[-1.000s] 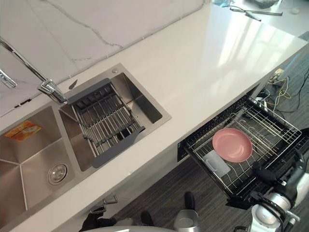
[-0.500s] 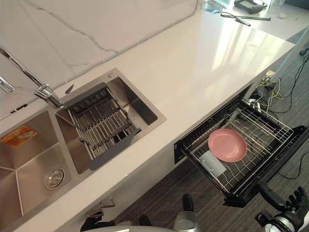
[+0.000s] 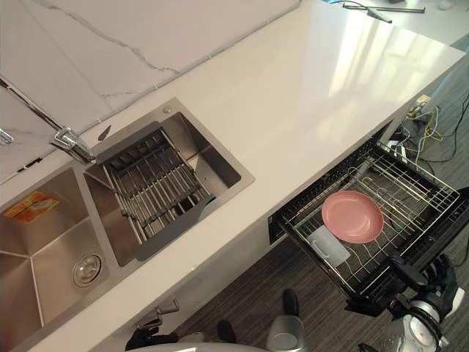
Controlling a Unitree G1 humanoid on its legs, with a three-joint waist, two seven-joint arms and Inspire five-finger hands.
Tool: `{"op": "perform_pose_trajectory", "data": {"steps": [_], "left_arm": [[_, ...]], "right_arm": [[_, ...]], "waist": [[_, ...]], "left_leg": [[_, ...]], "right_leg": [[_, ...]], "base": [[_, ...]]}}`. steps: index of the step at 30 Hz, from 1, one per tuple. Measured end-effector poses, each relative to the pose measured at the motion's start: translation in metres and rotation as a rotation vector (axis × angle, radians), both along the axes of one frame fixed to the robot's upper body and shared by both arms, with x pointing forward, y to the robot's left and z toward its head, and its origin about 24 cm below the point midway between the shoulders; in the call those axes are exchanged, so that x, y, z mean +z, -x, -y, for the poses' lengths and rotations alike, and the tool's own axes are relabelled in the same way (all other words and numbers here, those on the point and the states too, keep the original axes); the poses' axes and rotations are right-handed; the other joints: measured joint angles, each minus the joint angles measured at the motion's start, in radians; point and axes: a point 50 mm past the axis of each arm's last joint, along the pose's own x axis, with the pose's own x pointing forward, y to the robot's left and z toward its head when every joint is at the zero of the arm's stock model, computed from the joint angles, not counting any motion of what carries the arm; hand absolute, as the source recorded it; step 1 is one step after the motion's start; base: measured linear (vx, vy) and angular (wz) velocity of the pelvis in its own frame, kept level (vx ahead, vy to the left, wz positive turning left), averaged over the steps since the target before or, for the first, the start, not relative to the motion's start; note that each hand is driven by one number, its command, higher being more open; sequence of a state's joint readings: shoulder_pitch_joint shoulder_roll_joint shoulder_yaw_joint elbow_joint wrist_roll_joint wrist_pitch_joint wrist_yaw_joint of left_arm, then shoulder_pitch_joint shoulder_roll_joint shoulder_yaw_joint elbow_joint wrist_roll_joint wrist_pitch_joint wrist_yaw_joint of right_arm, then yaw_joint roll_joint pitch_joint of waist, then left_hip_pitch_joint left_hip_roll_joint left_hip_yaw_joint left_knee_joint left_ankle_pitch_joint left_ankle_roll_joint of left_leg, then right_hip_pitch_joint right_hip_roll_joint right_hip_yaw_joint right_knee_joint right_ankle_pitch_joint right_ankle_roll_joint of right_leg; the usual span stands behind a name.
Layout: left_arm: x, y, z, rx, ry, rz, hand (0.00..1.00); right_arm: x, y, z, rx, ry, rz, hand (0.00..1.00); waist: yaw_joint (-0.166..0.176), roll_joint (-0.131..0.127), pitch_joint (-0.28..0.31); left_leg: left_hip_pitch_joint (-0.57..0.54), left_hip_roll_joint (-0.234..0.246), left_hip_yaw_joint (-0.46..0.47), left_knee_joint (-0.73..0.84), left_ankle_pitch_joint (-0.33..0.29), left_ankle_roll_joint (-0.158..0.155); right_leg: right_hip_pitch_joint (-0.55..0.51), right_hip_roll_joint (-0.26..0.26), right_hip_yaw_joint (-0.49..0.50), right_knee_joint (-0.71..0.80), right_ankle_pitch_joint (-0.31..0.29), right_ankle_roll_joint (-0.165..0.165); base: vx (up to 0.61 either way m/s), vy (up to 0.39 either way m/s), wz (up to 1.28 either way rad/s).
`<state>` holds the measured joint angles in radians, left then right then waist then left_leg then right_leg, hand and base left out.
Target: Walk over to the sink, pick up the cup, carry it to the dishwasher, place the cup inside the dishwasher, then close the dishwasher door
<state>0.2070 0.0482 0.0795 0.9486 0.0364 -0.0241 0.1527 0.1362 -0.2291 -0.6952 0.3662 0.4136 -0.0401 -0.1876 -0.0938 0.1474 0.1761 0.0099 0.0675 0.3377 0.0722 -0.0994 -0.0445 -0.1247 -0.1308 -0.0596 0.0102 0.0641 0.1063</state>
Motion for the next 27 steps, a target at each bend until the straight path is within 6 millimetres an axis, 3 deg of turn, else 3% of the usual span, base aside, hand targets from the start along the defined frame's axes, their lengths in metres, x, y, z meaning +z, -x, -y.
{"op": "perform_pose_trajectory", "data": {"steps": [13, 27], "left_arm": [[0.004, -0.020, -0.001, -0.110, 0.009, 0.056, 0.90], [0.011, -0.045, 0.002, -0.193, 0.014, 0.133, 0.90]], "right_arm": [[0.002, -0.021, -0.018, 0.093, -0.041, 0.098, 0.90], [0.032, -0.097, -0.059, 0.365, -0.012, 0.238, 0.90]], "waist": [[-0.014, -0.001, 0.028], [0.020, 0.012, 0.082]], "left_leg": [[-0.001, -0.025, -0.100, -0.029, 0.040, 0.010], [-0.046, -0.034, -0.246, -0.037, 0.083, 0.009]], "right_leg": [[0.073, -0.021, -0.097, -0.071, 0.026, 0.006], [0.121, -0.022, -0.246, -0.094, 0.027, 0.001]], "base": [[-0.04, -0.012, 0.22], [-0.02, -0.027, 0.31]]}}
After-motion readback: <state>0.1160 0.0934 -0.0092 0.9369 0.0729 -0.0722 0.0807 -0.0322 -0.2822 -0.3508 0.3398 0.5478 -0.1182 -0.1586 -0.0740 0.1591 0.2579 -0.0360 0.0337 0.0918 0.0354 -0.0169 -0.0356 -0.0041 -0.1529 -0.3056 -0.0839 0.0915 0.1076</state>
